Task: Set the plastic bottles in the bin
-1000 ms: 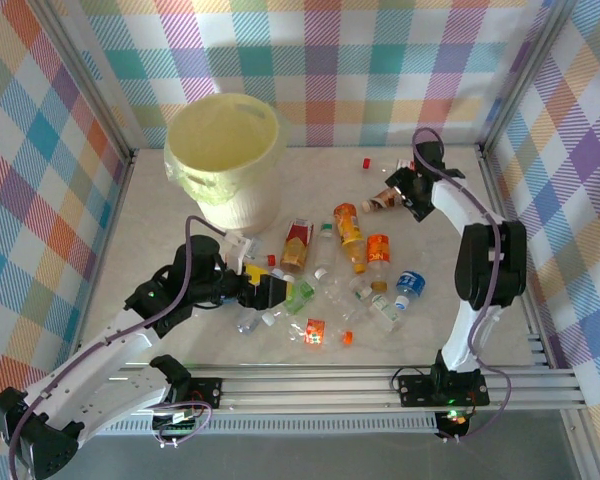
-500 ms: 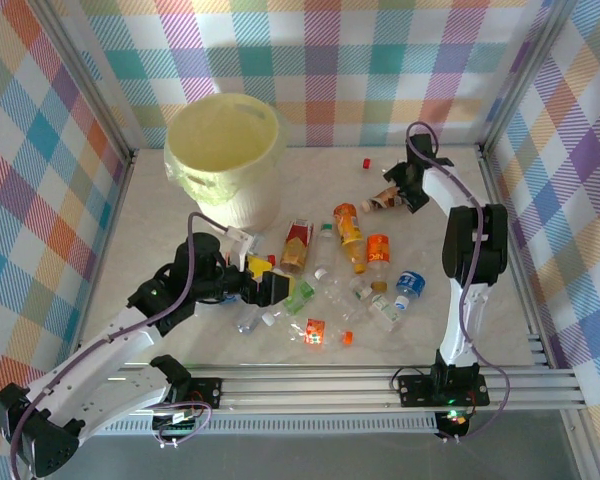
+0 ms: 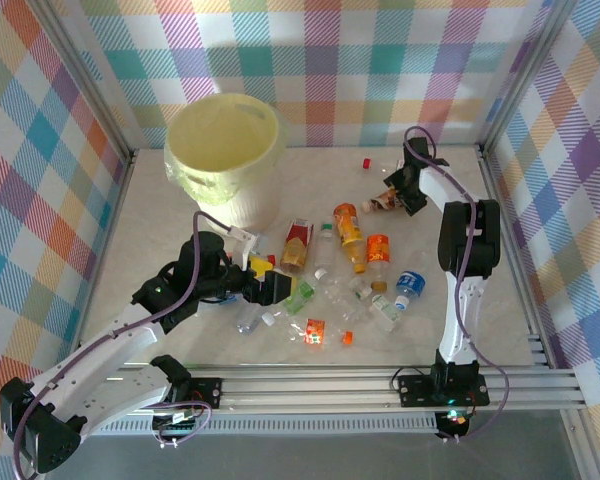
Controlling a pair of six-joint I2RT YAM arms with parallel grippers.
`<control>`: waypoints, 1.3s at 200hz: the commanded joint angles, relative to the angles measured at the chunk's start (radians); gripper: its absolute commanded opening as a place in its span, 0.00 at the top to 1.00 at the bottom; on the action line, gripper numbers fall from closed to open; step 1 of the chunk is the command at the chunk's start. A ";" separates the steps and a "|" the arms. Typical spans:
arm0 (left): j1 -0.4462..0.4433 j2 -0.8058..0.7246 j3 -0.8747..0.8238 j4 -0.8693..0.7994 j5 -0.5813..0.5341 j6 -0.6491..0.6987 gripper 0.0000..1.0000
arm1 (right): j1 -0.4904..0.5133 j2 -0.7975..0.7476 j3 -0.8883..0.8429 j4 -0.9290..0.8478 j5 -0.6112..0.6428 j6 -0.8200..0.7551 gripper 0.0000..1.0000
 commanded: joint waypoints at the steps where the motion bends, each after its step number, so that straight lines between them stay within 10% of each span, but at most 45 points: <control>1: -0.015 0.000 0.036 0.021 -0.013 0.000 0.00 | -0.012 0.029 0.037 -0.034 0.005 0.006 0.23; 86: -0.035 0.029 0.042 0.018 -0.024 -0.005 0.00 | -0.022 0.015 -0.007 0.016 -0.007 -0.030 0.38; 186: -0.079 0.207 0.175 0.034 0.058 -0.035 0.00 | 0.010 -0.364 -0.318 0.224 0.069 -0.322 0.43; 260: -0.084 0.412 0.347 0.076 0.071 0.006 0.03 | 0.100 -0.658 -0.409 0.191 -0.190 -0.513 0.43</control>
